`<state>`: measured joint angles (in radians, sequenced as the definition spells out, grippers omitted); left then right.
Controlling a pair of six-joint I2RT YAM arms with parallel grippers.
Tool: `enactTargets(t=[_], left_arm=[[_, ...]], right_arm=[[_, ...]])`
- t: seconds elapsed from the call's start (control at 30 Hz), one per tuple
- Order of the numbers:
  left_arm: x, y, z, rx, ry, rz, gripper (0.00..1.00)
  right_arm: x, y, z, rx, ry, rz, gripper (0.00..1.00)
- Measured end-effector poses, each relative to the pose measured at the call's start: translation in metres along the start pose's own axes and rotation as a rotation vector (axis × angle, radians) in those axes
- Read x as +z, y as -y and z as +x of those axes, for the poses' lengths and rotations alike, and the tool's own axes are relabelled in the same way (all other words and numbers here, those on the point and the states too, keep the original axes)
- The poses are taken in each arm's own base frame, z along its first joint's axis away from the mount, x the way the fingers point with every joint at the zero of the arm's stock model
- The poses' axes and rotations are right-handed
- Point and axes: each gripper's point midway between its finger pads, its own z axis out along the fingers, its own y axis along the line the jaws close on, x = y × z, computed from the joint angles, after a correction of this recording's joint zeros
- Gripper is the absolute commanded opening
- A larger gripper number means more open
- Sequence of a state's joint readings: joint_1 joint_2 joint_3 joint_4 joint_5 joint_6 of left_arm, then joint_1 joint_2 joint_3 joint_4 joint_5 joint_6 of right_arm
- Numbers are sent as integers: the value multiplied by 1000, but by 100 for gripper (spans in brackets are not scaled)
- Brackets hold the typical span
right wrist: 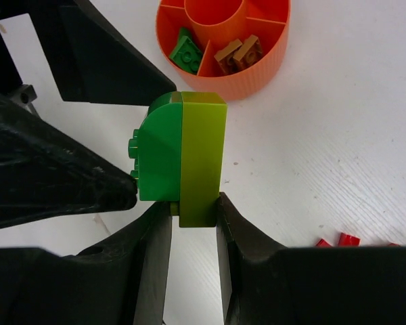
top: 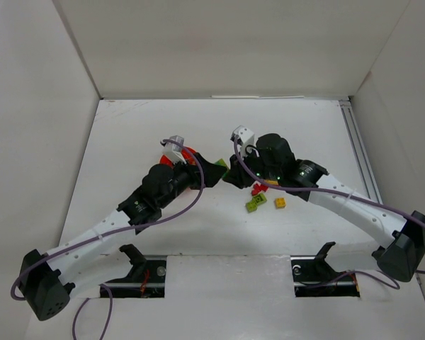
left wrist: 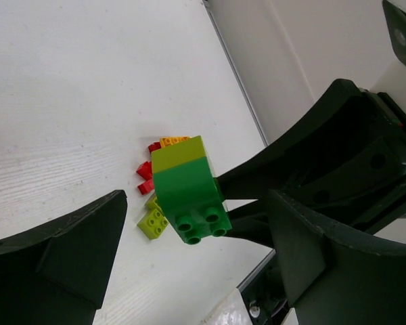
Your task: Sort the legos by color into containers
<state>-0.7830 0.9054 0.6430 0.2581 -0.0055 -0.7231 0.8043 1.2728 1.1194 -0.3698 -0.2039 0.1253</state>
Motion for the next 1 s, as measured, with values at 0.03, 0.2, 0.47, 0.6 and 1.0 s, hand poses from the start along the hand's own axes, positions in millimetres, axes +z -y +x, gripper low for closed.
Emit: enactTargets(t=[0.03, 0.2, 0.47, 0.6, 1.0], left_arm=[[0, -1, -1, 0, 7, -5, 79], [1, -2, -4, -14, 23, -17, 74], [4, -3, -3, -21, 21, -20, 59], [7, -3, -2, -23, 18, -18, 53], [17, -3, -2, -34, 24, -7, 38]], right_arm=[[-1, -2, -1, 2, 5, -7, 2], [-2, -5, -3, 7, 11, -25, 2], [-1, -2, -6, 24, 24, 1, 2], [-4, 3, -17, 40, 51, 41, 2], [1, 5, -19, 42, 40, 79, 2]])
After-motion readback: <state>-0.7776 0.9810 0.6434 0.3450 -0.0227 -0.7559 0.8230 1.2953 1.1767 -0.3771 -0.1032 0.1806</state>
